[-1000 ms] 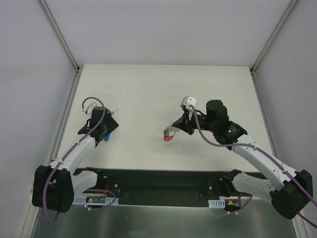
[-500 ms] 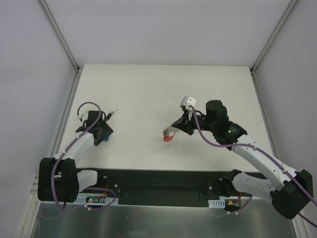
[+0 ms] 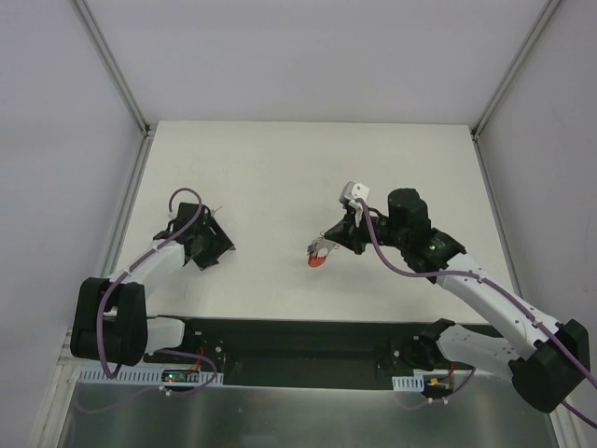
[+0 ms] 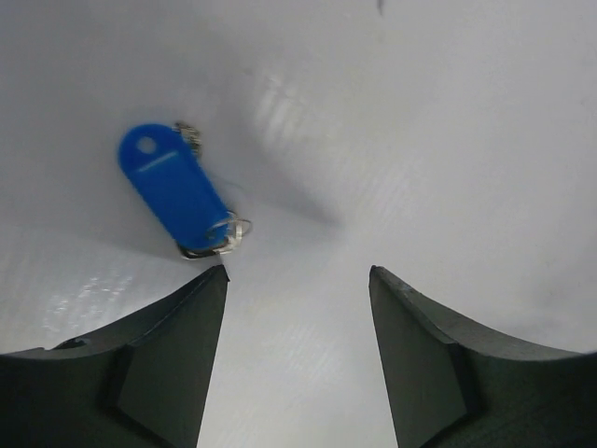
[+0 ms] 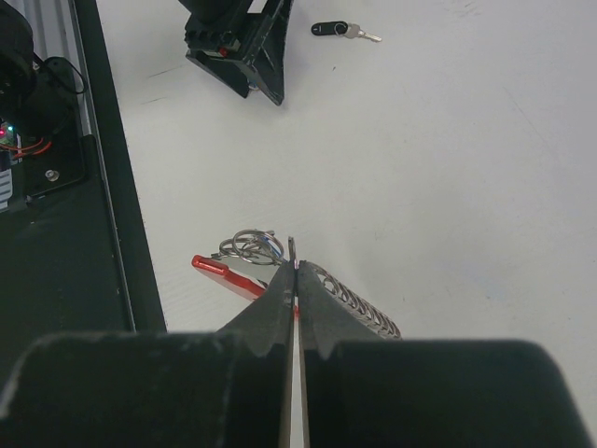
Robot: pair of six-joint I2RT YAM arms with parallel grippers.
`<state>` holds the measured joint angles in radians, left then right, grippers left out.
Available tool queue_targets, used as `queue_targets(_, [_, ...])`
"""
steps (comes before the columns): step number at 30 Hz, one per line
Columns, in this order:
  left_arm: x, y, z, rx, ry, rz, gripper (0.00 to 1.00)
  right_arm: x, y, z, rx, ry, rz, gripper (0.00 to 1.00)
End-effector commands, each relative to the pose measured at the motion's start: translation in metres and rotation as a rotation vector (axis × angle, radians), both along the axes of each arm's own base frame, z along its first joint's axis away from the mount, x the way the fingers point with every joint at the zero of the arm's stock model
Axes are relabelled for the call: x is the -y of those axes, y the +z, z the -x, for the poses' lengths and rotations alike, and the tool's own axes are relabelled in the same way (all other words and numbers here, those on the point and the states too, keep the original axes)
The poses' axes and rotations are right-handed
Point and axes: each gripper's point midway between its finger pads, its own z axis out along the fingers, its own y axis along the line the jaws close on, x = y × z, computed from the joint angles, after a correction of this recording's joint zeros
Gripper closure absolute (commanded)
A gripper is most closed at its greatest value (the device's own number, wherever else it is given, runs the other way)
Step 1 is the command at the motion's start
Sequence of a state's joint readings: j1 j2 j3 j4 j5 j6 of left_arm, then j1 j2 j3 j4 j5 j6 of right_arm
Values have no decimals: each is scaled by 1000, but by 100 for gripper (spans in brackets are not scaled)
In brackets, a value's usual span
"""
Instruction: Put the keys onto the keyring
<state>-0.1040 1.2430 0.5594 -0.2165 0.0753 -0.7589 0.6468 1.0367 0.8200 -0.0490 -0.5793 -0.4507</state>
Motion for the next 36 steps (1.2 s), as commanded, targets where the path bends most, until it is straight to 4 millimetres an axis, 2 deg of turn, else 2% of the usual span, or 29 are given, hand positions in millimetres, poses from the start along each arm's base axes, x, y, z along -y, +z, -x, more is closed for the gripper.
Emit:
queue_targets(1, [43, 26, -21, 56, -82, 117, 38, -5, 25, -1, 86, 19, -52, 98])
queue_targets(5, [35, 43, -27, 137, -95, 57, 41, -4, 25, -2, 86, 19, -54, 99])
queue_targets(8, [19, 52, -21, 180, -155, -56, 43, -5, 25, -2, 86, 21, -53, 98])
queue_targets(12, [4, 59, -16, 194, -349, -213, 44, -5, 25, -2, 85, 22, -53, 99])
queue_targets(14, [1, 52, -7, 114, -432, -234, 47, -5, 26, -1, 86, 23, -55, 99])
queue_targets(15, [-3, 61, -15, 124, -481, -258, 48, -5, 26, -1, 88, 23, -56, 99])
queue_targets(16, [-5, 57, -6, 67, -520, -247, 50, -5, 25, -1, 85, 25, -54, 99])
queue_targets(17, [-2, 57, -12, 41, -556, -229, 51, -5, 26, -1, 86, 23, -55, 99])
queue_targets(19, [-6, 53, -10, -9, -644, -232, 57, -5, 26, -1, 88, 25, -56, 99])
queue_targets(24, [-5, 37, -2, -138, -764, -184, 62, -3, 22, 1, 72, 20, -40, 99])
queue_targets(28, [0, 32, -1, -171, -775, -144, 67, -3, 21, 1, 73, 19, -38, 99])
queue_targets(33, [-10, 26, 1, -195, -747, -175, 69, -3, 19, 1, 73, 22, -33, 99])
queue_targets(36, [-17, 24, -6, -187, -719, -185, 69, -4, 18, 1, 71, 22, -30, 99])
